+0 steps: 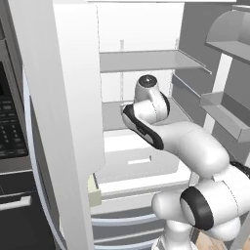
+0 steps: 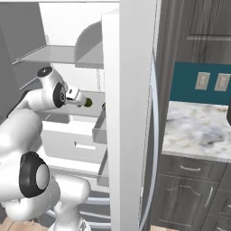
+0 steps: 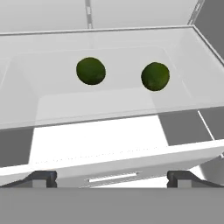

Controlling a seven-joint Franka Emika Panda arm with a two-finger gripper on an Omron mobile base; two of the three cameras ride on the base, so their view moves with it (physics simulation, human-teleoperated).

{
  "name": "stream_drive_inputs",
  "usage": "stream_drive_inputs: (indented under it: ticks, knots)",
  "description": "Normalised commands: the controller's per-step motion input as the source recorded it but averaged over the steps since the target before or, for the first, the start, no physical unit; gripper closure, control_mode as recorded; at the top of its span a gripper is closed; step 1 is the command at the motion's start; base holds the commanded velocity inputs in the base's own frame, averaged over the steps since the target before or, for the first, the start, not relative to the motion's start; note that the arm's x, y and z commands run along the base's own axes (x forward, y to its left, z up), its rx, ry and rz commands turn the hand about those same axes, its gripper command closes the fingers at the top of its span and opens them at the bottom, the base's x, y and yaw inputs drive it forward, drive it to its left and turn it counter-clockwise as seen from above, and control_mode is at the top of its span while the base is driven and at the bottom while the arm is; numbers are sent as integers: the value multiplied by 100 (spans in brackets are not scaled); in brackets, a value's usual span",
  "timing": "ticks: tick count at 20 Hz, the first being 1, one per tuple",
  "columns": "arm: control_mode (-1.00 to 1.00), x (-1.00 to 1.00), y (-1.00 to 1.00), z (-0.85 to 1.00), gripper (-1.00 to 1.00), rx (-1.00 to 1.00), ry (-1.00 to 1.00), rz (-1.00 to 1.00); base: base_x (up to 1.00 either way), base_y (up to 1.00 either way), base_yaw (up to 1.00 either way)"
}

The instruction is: Grab the limes from the fridge, place them in the blender, close the lid, and turn on the blender to create a marinade.

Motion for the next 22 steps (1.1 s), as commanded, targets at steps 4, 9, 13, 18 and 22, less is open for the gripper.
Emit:
stream_drive_inputs:
  ticks: [4,9,13,18,22]
  knots:
    - [-100,36,0,-19,-100,6,-2,0,0,0,0]
    - [-100,38,0,-13,-100,6,0,0,0,0,0]
    - [-100,39,0,-14,-100,3,0,0,0,0,0]
    - [-100,38,0,-16,-100,1,0,0,0,0,0]
    - [-100,35,0,-14,-100,0,0,0,0,0,0]
